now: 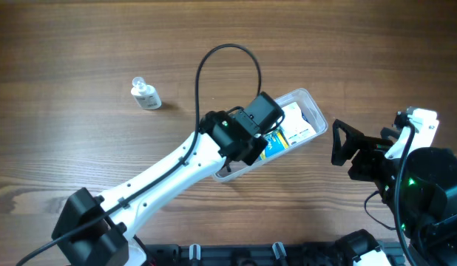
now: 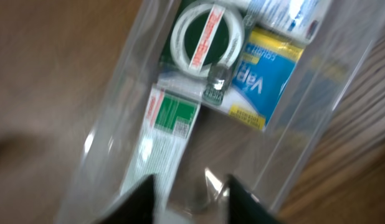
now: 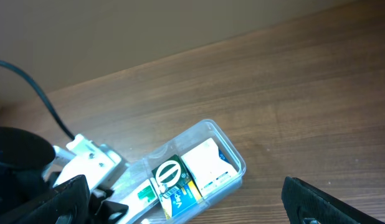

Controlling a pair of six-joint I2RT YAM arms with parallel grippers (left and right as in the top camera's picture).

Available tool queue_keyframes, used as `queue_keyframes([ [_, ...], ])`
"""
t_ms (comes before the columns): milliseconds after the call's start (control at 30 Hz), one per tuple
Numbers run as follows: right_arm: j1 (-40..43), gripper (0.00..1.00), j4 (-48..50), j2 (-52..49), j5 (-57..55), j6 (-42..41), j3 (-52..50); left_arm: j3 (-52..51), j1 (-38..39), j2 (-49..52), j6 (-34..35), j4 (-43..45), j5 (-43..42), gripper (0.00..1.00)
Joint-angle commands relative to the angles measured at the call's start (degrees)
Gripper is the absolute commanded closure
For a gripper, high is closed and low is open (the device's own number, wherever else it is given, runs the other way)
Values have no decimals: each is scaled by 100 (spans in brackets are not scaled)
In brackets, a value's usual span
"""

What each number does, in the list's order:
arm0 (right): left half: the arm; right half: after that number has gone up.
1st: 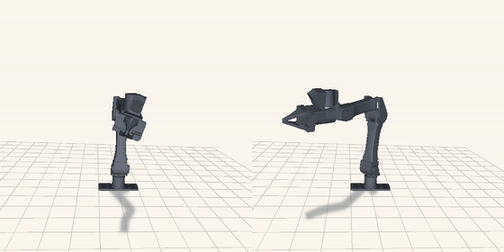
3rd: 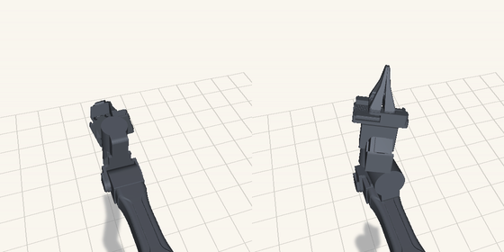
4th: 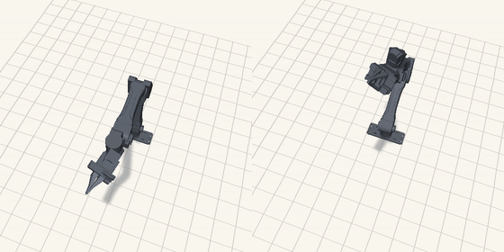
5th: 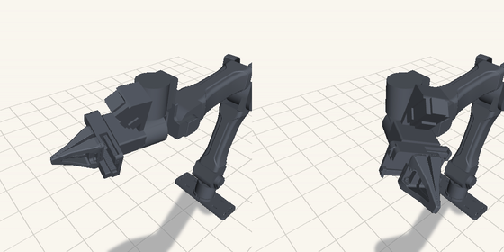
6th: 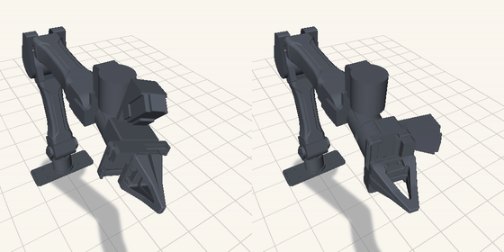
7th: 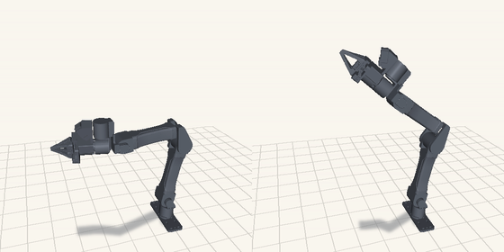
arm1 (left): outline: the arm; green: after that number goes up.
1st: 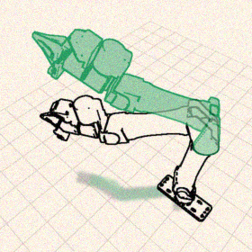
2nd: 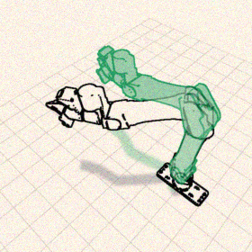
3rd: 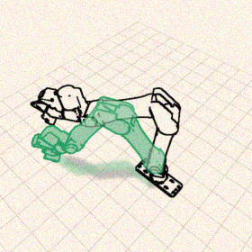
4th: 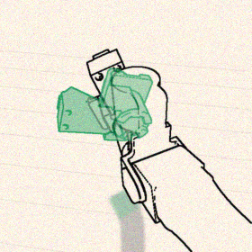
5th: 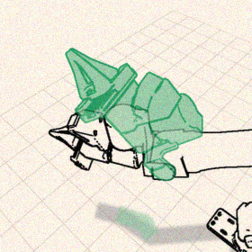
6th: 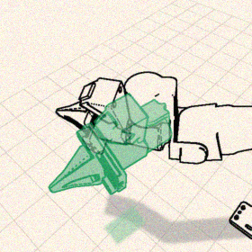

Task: Pack container
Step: 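Place the Zam-Buk tin into the container's middle, then move left gripper to the white pump bottle and grasp it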

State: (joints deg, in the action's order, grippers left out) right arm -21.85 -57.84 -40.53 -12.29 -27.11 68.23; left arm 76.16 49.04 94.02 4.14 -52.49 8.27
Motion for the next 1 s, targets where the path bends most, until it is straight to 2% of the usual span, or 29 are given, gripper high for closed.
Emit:
queue_keyframes([
  [0, 22, 0, 11, -13, -101, 0, 33, -20, -345, 57, 682, -243, -59, 93],
  [33, 22, 0, 9, -13, -101, 0, 33, -90, -461, 166, 682, -243, -98, 96],
  [367, 22, 0, 11, -13, -101, -2, 33, -385, -1152, 1147, 463, 664, -85, 96],
  [433, 22, 0, 9, -13, -101, 0, 33, -385, -1246, 1224, 55, 787, 48, 96],
  [500, 22, 0, 11, -13, -101, 0, 33, -385, -1335, 1224, 50, 1008, 306, 96],
  [633, 22, 0, 11, -13, -103, 0, 33, -382, -1478, 1222, -824, 1467, 389, 95],
  [700, 22, 0, 11, -13, -103, 0, 33, -382, -1521, 1222, -866, 1580, 560, 94],
  [800, 22, 0, 9, -13, -101, 0, 33, -275, -1530, 1163, -863, 1475, 608, 92],
  [900, 22, 0, 9, -13, -101, 0, 33, 157, -1547, 859, -601, 960, 632, 90],
  [933, 22, 0, 11, -13, -101, 0, 31, 341, -1545, 713, -487, 758, 636, 87],
  [967, 22, 0, 9, -13, -101, -2, 31, 540, -1545, 544, -439, 566, 612, 79],
])
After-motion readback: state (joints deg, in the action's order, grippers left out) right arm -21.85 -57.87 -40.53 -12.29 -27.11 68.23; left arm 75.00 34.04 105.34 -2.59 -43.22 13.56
